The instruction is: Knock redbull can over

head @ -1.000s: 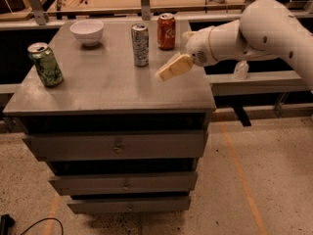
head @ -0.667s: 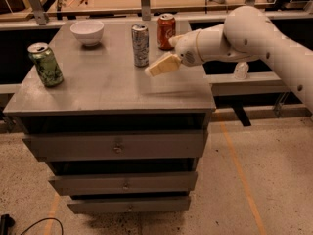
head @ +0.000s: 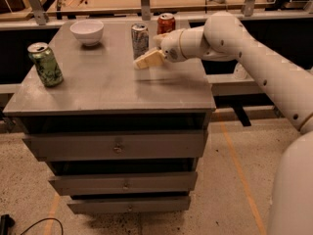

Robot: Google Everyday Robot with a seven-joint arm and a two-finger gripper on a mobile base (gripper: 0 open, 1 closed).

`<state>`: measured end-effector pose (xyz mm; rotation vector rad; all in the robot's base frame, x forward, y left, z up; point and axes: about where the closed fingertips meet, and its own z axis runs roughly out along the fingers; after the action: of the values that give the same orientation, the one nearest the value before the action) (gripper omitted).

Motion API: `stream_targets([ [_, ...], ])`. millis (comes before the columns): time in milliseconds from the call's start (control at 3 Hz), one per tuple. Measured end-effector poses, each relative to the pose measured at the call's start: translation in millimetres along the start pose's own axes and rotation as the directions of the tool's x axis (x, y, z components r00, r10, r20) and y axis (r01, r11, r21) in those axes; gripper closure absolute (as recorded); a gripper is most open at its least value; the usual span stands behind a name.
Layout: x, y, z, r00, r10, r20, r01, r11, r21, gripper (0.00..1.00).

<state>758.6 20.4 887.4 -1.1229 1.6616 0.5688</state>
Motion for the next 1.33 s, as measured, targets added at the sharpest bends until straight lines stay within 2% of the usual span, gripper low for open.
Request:
stream_targets([
  [333, -10, -10, 26, 0.999, -0.007, 0.035, 0.008, 0.9998, -0.017, 0.18],
  [667, -22, -16, 47, 0.997, -0.014, 0.07, 0.016, 0.9993, -0.033, 0.36],
  [1000, -24, -20, 51, 0.997, -0.013, 0.078, 0.015, 0.9996, -0.023, 0.59],
  [1333, -36, -20, 45, 0.996, -0.08, 0.024, 0.081, 0.9965, -0.021, 0.83],
])
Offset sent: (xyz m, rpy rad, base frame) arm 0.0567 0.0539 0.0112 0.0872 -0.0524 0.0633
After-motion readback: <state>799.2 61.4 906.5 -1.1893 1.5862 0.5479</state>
